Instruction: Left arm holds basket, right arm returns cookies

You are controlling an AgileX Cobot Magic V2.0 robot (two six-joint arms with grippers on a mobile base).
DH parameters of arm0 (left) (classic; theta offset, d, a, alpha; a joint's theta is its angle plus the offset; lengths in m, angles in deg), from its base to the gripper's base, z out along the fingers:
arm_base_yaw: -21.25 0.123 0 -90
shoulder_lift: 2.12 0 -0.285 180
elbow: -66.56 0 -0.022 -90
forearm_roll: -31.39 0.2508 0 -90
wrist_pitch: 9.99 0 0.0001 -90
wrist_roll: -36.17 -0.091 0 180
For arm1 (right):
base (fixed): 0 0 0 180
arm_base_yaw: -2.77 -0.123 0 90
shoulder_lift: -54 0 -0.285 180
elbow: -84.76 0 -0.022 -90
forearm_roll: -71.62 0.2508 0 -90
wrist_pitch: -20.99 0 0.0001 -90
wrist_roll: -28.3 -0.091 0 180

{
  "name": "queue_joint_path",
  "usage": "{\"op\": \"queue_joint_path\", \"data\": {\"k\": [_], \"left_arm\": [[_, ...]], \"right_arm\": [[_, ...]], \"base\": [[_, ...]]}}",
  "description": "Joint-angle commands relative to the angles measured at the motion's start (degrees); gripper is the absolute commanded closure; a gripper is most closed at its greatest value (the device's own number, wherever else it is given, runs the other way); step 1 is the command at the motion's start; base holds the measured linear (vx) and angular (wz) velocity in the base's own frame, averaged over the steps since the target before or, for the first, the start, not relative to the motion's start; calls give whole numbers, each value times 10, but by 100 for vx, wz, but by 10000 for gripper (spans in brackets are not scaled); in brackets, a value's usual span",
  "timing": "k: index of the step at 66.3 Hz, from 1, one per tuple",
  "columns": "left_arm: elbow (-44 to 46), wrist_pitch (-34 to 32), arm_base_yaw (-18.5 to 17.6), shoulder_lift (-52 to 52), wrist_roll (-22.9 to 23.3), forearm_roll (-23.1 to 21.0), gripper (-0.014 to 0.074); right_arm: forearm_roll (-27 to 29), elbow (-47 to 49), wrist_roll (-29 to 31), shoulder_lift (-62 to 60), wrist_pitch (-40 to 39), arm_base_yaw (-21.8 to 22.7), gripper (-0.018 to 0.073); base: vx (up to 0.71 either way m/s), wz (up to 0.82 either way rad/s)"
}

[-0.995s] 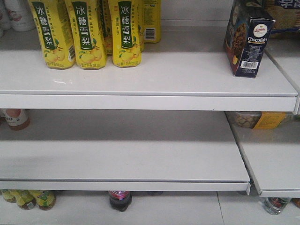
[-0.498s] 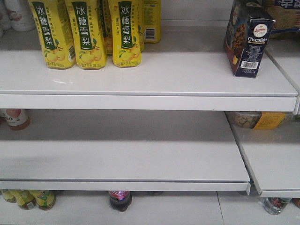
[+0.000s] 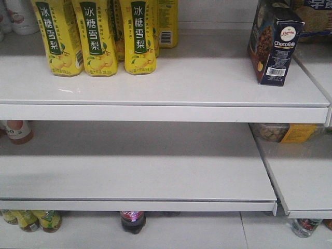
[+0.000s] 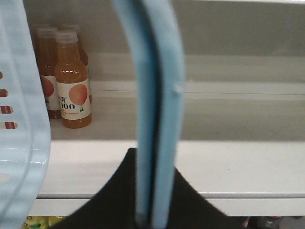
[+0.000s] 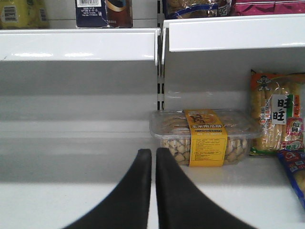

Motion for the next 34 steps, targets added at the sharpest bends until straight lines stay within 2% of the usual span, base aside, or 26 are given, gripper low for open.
{"op": "queue_joint_path", "data": {"k": [1,34], "left_arm": [[17,-57,-4,-10,-11,8,599],[17,-57,-4,-10,-11,8,599]], "right_arm": [[-1,-9,6,-7,-40,4,570],[-1,-9,6,-7,-40,4,570]], "base": [[0,0],[0,0]]}}
